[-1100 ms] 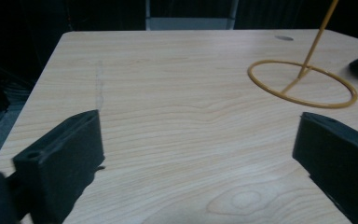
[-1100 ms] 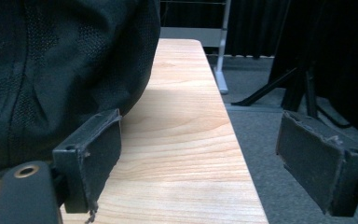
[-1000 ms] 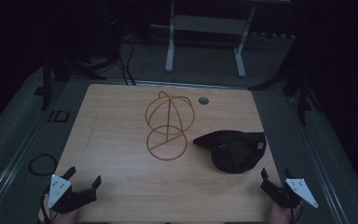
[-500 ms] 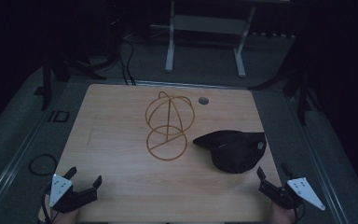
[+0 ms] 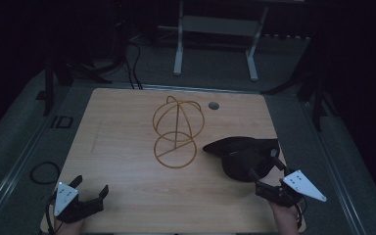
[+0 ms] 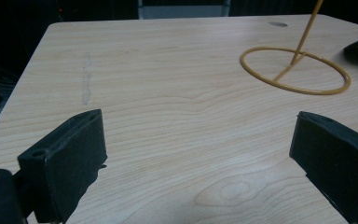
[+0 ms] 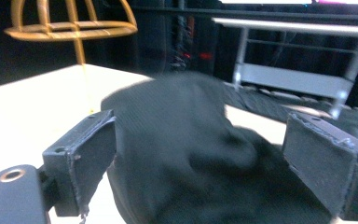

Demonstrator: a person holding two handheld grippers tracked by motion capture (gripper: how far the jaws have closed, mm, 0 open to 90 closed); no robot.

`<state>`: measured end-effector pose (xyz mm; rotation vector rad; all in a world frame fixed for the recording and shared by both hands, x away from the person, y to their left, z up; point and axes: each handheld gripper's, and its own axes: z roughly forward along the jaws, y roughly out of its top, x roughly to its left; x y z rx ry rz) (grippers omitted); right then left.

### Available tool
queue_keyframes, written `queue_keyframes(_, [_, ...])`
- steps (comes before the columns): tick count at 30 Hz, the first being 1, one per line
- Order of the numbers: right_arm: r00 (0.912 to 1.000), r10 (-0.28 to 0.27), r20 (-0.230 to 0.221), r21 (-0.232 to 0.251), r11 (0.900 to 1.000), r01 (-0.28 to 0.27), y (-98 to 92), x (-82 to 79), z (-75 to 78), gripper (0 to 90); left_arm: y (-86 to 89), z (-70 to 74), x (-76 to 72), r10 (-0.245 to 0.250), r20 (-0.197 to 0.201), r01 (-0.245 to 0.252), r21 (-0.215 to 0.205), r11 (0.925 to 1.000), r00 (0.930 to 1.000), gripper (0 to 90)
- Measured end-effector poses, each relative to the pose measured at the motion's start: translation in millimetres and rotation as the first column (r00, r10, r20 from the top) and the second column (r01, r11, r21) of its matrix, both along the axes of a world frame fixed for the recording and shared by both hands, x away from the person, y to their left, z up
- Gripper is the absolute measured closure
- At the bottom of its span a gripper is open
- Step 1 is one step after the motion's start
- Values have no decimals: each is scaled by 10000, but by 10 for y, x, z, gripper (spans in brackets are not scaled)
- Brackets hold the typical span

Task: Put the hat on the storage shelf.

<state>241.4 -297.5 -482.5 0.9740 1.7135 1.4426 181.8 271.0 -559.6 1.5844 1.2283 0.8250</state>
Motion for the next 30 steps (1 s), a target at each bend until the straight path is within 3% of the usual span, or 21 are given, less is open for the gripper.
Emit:
queue_keyframes(3, [9994, 336, -74, -260, 9991, -338, 108, 81, 59, 95, -4, 3, -3, -30, 25, 30, 27, 10000, 10000, 40])
queue_keyframes(5, [9982, 458, -385, -449, 9979, -475, 161, 158, 57, 95, -2, 3, -4, -30, 25, 30, 30, 10000, 10000, 40])
queue_keyframes(8, [9958, 391, -824, -832, 9955, -460, 225, 233, -13, 95, 4, 6, -9, -45, 30, 45, 43, 10000, 10000, 40])
queue_keyframes(14, [9915, 301, -1264, -1983, 9786, -550, 292, 276, -203, 89, 0, 4, -4, -61, 29, 61, 12, 10000, 10000, 40])
queue_keyframes(15, [9898, 343, -1381, -2018, 9775, -620, 296, 286, -226, 124, -7, 5, -4, -94, 19, 94, 32, 10000, 10000, 40])
queue_keyframes(17, [9927, 146, -1195, -2586, 9649, -453, 309, 284, -261, 226, -10, 5, -5, -93, 15, 93, 61, 9999, 10000, 40])
queue_keyframes(18, [9913, 302, -1282, -2721, 9601, -644, 305, 288, -272, 335, -14, 6, -5, -117, 26, 117, 58, 9999, 9999, 40])
queue_keyframes(22, [9876, 647, -1431, -2884, 9518, -1041, 293, 291, -306, 648, -16, 3, -1, -126, 0, 126, 59, 9999, 9999, 40])
queue_keyframes(24, [9854, 838, -1486, -3087, 9427, -1267, 291, 293, -318, 782, -17, 0, 3, -139, -53, 139, 105, 9998, 9999, 44])
queue_keyframes(26, [9850, 896, -1476, -3099, 9416, -1321, 288, 290, -311, 857, -27, 1, 5, -215, -80, 217, 155, 9996, 9997, 46])
queue_keyframes(30, [9896, 874, -1144, -3149, 9416, -1195, 265, 268, -230, 877, -58, 21, 8, -375, -139, 377, 90, 9992, 9992, 61])
